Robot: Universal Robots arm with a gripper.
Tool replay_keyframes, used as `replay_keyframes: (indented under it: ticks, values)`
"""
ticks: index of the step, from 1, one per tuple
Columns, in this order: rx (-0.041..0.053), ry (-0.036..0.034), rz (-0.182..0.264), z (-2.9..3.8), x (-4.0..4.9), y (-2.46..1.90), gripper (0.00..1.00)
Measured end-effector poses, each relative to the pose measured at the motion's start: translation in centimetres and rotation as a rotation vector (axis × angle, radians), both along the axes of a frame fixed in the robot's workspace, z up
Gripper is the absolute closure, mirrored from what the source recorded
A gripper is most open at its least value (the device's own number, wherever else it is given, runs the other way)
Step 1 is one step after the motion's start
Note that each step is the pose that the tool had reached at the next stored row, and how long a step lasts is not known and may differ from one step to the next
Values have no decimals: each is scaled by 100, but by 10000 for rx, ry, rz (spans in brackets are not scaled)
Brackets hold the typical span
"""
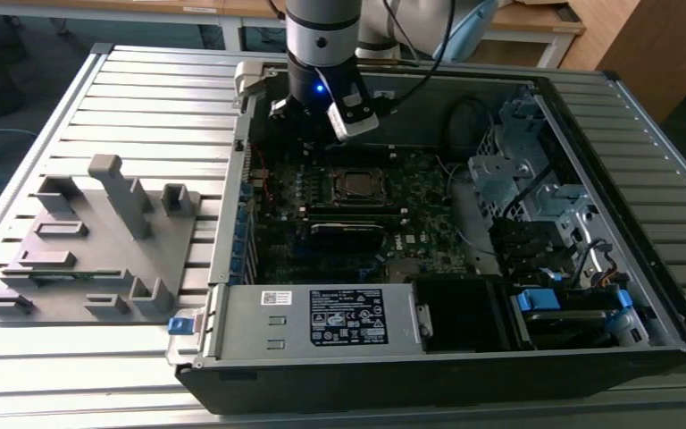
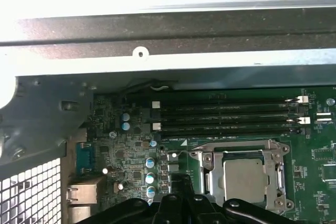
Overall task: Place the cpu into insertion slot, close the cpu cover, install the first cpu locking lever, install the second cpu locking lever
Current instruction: 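Install the first cpu locking lever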
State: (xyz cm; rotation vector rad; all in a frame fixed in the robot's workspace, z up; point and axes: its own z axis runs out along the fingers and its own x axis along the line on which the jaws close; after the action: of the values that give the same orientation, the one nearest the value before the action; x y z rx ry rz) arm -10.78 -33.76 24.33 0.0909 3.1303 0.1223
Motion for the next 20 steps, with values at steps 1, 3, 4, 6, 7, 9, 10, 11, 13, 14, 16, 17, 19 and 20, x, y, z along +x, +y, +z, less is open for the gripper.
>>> replay_keyframes:
  ticks: [1,3,4,6,7,9,10,11,13,14,16,17,19,20]
  values:
    - [2,-1,0,-1,-6,0,90]
    - [0,0,0,0,-11,0,90]
    - [1,0,1,0,-11,0,90]
    - [1,0,0,0,-12,0,90]
    - [3,1,1,0,-12,0,90]
    - [179,-1,-1,0,-14,-1,90]
    - [301,0,0,-1,-13,-1,90]
    - [366,0,0,0,-14,-2,90]
    - [412,0,-2,-1,-20,-2,90]
    - [447,0,0,-1,-27,-4,90]
    - [565,0,-1,-1,-51,-9,90]
    - [638,-1,0,-1,-62,-12,90]
    - [762,0,-1,-1,-83,-18,90]
    - [814,-1,1,-1,-92,-21,90]
